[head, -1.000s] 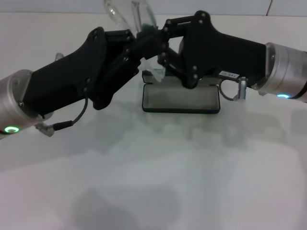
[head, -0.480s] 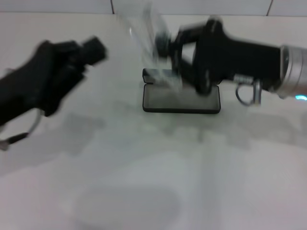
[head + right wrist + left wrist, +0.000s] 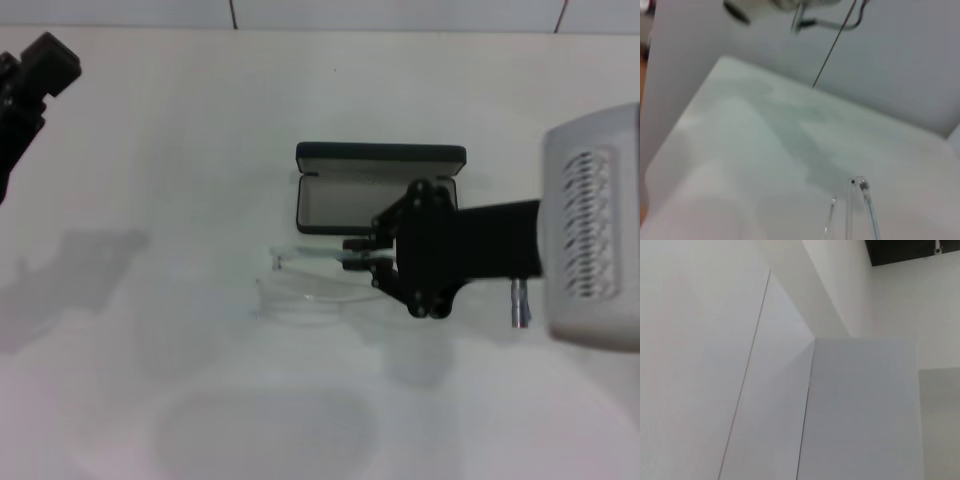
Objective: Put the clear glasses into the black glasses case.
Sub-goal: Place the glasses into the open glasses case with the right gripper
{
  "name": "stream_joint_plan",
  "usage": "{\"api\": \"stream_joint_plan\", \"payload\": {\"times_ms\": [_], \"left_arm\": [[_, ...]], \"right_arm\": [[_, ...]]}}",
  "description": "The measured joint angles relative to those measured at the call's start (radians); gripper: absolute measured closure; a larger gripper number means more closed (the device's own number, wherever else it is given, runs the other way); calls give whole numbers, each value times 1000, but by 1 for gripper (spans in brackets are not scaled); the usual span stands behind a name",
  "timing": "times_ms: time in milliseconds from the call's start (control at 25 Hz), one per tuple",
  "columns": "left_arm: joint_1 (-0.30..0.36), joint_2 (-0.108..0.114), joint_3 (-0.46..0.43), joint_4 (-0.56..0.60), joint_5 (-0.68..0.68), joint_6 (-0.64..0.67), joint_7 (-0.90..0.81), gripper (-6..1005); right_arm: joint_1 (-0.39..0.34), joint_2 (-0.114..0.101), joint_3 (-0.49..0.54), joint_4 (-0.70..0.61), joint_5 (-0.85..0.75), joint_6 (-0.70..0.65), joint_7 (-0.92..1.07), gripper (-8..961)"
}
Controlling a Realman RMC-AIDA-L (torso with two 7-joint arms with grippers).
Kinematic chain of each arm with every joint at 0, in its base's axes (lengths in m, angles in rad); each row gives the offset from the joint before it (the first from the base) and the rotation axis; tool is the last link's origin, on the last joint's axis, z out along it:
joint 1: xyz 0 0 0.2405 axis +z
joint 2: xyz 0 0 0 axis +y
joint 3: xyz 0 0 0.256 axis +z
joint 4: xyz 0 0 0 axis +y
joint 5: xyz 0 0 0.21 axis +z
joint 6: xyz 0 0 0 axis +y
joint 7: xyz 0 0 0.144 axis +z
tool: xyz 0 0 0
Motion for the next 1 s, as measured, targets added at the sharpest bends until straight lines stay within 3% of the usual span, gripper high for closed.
{"api": "stream_joint_plan", "payload": {"times_ms": [400, 1000], "left_arm": [[-7, -6, -2, -10, 1, -2, 3, 946], [-10, -17, -3, -12, -1, -6, 3, 945]], "right_arm": [[50, 8, -137, -9, -433, 182, 290, 876], [214, 10, -239, 272, -580, 427, 413, 875]]}}
